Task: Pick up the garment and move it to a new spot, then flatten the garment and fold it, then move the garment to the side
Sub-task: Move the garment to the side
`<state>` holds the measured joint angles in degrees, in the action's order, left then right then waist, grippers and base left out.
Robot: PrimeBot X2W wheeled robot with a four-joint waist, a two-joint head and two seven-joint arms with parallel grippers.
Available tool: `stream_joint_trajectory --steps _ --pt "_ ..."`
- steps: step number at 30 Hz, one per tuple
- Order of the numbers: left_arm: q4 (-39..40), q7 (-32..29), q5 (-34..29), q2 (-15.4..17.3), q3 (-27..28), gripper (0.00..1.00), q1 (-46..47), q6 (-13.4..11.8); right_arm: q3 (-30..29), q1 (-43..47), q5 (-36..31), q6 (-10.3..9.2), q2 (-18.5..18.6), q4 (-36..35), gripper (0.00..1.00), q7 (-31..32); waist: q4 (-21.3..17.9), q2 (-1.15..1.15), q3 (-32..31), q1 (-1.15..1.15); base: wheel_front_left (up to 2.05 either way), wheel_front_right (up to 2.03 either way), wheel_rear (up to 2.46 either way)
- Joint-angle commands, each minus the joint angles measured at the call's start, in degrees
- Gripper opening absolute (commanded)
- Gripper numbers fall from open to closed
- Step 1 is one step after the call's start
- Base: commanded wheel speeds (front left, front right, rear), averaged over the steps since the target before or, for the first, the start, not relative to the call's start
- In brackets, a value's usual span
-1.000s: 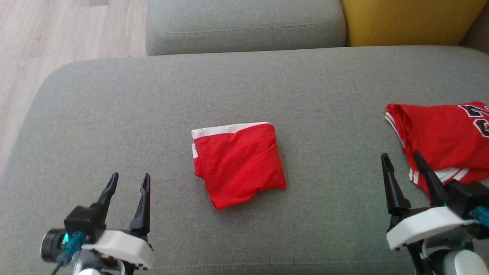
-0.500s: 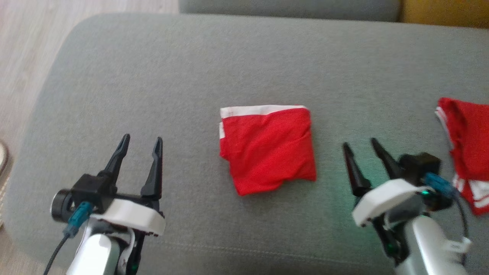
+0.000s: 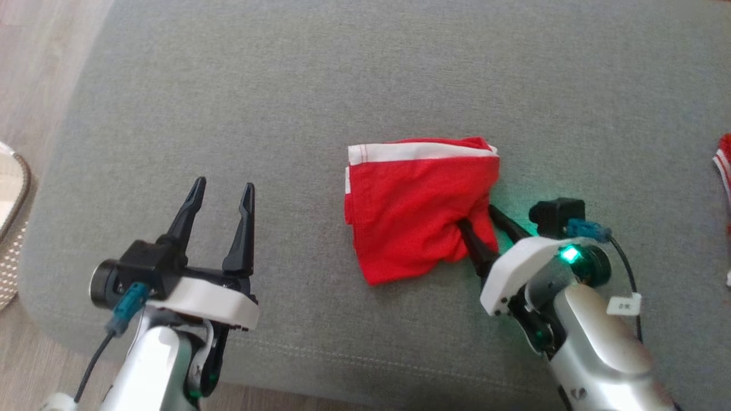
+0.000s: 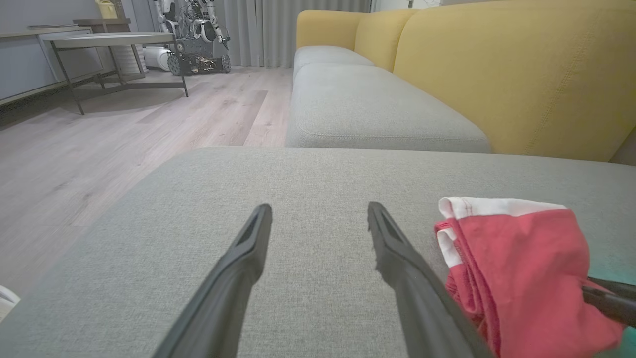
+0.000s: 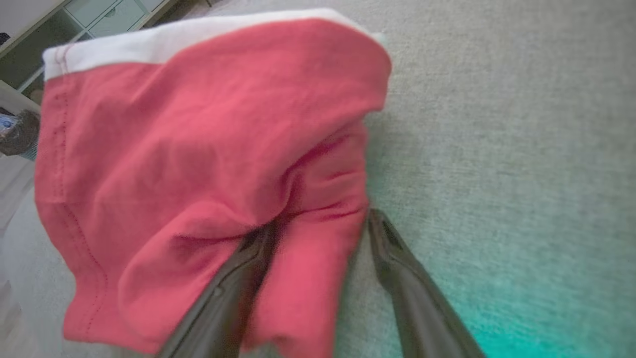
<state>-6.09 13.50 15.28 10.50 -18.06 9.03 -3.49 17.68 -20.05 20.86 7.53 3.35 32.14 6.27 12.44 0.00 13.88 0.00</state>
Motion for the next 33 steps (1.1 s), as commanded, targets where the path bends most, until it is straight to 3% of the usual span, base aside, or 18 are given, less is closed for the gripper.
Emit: stream_joint_trajectory --steps 1,2,13,24,33 --pt "1.36 0.63 -0.17 0.69 1.84 1.0 2.93 0.32 2.65 -1.07 1.13 -0.04 -0.46 0.59 0.04 1.06 -0.74 0.0 0.28 0.0 0.0 0.0 0.0" --pt "1.22 0.78 -0.21 0.8 1.92 1.0 3.25 0.38 3.43 -1.86 1.93 -0.04 -0.46 1.24 0.0 0.73 -1.6 0.0 0.45 0.0 0.0 0.0 0.0" --pt "2.35 1.05 -0.61 2.32 2.48 1.0 3.43 0.14 3.27 -3.1 -1.07 -0.04 0.97 -3.31 0.0 -1.24 -10.73 0.0 1.12 0.0 0.0 0.0 0.0" --pt "5.44 -0.57 -1.58 4.72 1.82 1.0 5.5 0.99 -8.1 -3.83 -4.75 -0.04 10.73 -11.74 0.0 3.54 -20.41 0.0 3.85 0.0 0.0 0.0 0.0" --pt "7.32 -2.05 -2.41 5.73 0.73 1.0 7.7 1.44 -18.09 -9.04 -5.15 -0.04 19.7 -12.14 0.0 6.28 -22.58 0.0 7.04 0.0 0.0 0.0 0.0"
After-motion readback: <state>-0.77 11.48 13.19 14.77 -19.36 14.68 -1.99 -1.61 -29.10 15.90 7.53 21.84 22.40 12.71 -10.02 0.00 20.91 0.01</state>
